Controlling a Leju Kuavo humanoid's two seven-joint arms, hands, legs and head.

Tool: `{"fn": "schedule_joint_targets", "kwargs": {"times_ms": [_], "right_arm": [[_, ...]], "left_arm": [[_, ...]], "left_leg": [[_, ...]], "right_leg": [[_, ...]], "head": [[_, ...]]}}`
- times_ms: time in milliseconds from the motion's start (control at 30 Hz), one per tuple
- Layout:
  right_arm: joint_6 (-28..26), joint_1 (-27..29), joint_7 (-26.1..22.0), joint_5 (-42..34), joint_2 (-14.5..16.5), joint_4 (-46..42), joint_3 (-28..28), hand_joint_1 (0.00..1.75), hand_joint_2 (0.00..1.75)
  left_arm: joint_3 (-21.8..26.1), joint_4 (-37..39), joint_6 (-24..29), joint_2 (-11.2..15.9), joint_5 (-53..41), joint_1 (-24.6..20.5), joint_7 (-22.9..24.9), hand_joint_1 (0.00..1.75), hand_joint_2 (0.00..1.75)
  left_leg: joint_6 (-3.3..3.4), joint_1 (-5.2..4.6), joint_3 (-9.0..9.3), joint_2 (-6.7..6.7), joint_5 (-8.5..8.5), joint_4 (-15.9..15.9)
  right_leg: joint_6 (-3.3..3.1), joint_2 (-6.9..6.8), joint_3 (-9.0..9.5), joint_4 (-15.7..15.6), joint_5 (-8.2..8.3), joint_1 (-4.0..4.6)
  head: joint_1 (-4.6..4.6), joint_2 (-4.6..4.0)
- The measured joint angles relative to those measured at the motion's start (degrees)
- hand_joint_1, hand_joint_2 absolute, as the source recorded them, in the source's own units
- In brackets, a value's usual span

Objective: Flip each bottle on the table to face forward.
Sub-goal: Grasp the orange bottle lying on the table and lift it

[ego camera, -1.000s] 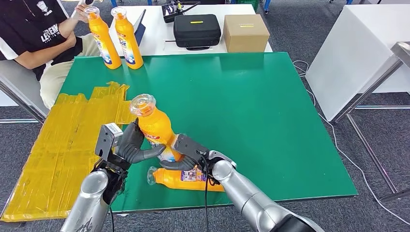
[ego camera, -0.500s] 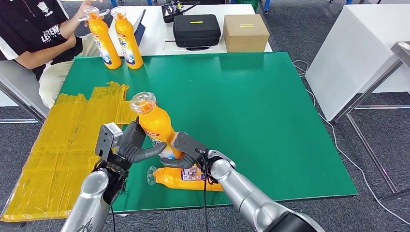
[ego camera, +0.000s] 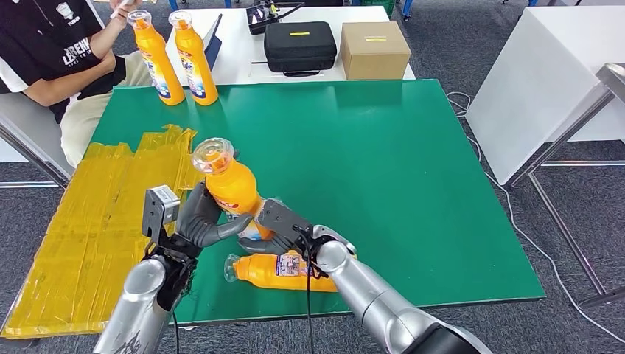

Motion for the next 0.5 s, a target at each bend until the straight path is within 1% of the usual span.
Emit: {"fn": "schedule_joint_targets", "kwargs": {"times_ms": [500], "right_arm": [[0.87,-1.12,0.27,-0.97,0.69,-1.07,1.09,1.75,1.75]], "left_arm": [[0.42,-1.56,-0.2,0.26,0.89,-0.17,0.25,0.0,1.75]], "left_leg": [[0.0,0.0,-0.01,-0.01,0.0,0.0]], "right_leg": [[0.0,0.0,0.01,0.01,0.0,0.0]], "head": [[0.0,-0.01]]}}
